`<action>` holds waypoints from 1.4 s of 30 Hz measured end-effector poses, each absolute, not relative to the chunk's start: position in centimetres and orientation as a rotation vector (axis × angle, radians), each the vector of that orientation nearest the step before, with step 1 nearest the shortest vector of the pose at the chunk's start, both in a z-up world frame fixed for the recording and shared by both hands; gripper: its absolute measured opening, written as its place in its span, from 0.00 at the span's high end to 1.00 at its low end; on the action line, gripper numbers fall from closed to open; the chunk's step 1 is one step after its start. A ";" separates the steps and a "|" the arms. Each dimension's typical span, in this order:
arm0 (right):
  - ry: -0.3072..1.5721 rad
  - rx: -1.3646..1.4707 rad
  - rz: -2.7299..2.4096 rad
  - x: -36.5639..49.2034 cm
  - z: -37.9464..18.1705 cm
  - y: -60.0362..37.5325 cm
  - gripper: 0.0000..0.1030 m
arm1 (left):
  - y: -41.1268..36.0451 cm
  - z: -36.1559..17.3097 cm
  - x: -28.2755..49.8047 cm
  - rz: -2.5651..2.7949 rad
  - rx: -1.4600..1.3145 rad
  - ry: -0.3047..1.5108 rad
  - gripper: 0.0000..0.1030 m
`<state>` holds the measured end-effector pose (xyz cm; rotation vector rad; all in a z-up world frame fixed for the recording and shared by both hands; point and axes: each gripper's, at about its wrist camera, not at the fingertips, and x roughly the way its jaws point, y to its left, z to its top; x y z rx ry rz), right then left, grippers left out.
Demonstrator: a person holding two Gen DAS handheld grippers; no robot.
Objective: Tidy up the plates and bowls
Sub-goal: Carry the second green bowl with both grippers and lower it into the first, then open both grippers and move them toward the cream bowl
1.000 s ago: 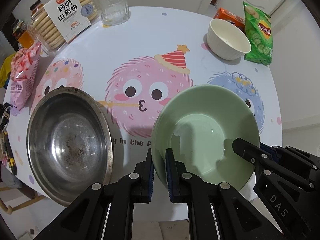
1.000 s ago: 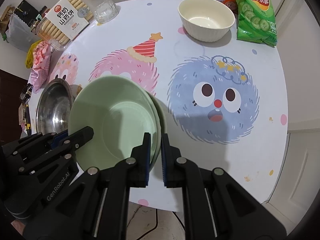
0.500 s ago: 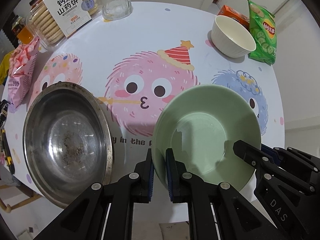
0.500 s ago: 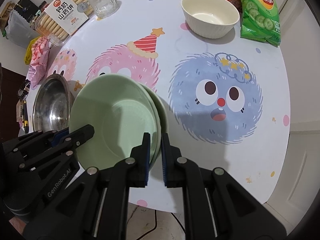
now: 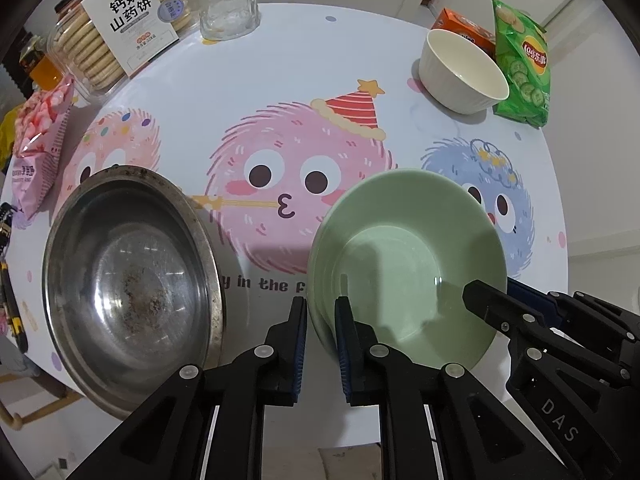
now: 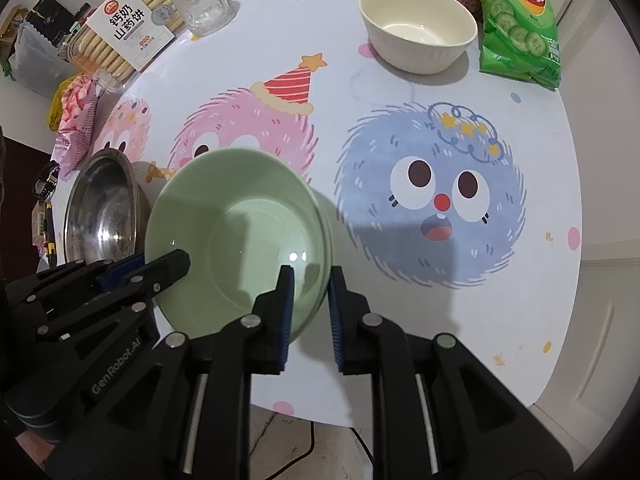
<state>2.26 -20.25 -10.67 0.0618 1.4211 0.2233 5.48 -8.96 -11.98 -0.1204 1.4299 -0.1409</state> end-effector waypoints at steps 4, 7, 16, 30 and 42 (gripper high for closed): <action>1.418 0.078 0.231 2.1 -10.4 -20.5 0.75 | -8.5 -11.6 5.5 -0.124 -0.112 1.420 0.76; 1.405 0.101 0.235 2.0 -10.0 -20.9 0.58 | -8.1 -11.1 5.7 -0.113 -0.118 1.410 0.66; 1.333 0.235 0.162 3.3 -8.6 -25.0 0.04 | -7.1 -9.7 6.9 -0.104 -0.149 1.361 0.14; 1.260 0.407 0.046 8.3 -7.5 -30.7 0.01 | -11.1 -8.5 13.6 -0.223 -0.107 1.348 0.00; 1.266 0.471 -0.072 15.0 -9.0 -34.2 0.01 | -16.2 -9.9 22.2 -0.312 -0.034 1.385 0.00</action>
